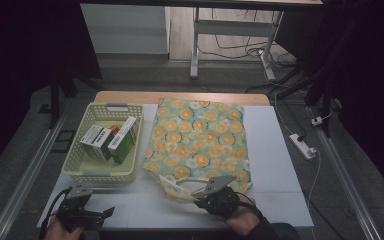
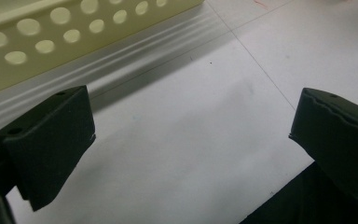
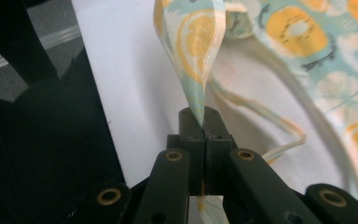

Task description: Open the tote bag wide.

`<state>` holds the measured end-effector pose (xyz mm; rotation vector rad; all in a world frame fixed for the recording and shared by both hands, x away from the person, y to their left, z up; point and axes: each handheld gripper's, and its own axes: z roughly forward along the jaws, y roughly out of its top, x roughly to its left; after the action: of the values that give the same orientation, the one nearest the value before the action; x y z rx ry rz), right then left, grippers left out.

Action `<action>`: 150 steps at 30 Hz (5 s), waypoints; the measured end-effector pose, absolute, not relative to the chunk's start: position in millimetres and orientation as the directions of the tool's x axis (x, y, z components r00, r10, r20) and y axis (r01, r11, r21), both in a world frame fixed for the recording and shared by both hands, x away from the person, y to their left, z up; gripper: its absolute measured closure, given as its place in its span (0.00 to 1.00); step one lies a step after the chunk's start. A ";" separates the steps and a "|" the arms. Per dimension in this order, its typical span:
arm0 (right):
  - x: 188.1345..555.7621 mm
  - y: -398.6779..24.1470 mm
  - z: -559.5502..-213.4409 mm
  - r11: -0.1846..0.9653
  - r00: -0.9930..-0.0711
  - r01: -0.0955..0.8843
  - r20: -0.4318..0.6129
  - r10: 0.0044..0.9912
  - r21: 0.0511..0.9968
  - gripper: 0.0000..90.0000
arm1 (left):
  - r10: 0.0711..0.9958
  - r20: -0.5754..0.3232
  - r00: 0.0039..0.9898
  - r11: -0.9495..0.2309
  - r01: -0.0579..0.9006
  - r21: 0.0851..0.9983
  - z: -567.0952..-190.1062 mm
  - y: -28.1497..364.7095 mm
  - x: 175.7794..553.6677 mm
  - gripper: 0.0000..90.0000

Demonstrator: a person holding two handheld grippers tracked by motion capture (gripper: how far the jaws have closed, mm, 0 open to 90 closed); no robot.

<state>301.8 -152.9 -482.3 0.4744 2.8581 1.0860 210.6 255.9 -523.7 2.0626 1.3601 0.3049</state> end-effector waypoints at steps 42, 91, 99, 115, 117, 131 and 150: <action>420.7 -144.1 -419.9 0.629 -0.915 0.306 0.039 0.401 0.714 0.99 | 0.884 -0.166 0.436 -0.249 0.742 0.622 -524.0 257.4 211.9 0.00; 542.9 -127.8 -496.3 0.615 -0.844 0.406 0.021 0.535 0.676 0.98 | 0.881 -0.175 0.439 -0.248 0.744 0.620 -524.3 258.3 212.5 0.00; 544.2 -130.8 -509.5 0.619 -0.838 0.428 0.032 0.545 0.658 0.92 | 0.882 -0.173 0.438 -0.248 0.744 0.620 -524.4 258.1 212.4 0.00; 522.0 -141.8 -469.1 0.536 -0.825 0.428 0.073 0.560 0.728 0.39 | 0.883 -0.172 0.436 -0.248 0.745 0.619 -524.4 257.8 212.5 0.00; 518.7 -142.5 -467.3 0.535 -0.829 0.432 0.086 0.553 0.726 0.38 | 0.883 -0.173 0.436 -0.247 0.745 0.619 -524.3 258.0 212.5 0.00; 462.8 -141.6 -465.2 0.573 -0.858 0.403 0.076 0.509 0.714 0.12 | 0.884 -0.168 0.437 -0.251 0.746 0.617 -524.2 257.7 212.7 0.00; 408.1 -131.3 -502.7 0.719 -0.917 0.341 0.047 0.395 0.606 0.33 | 0.883 -0.171 0.437 -0.248 0.744 0.620 -524.0 257.7 212.3 0.00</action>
<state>408.1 -131.3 -502.7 0.6080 2.8327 0.9724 212.3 257.7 -524.0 2.0513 1.3628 0.2801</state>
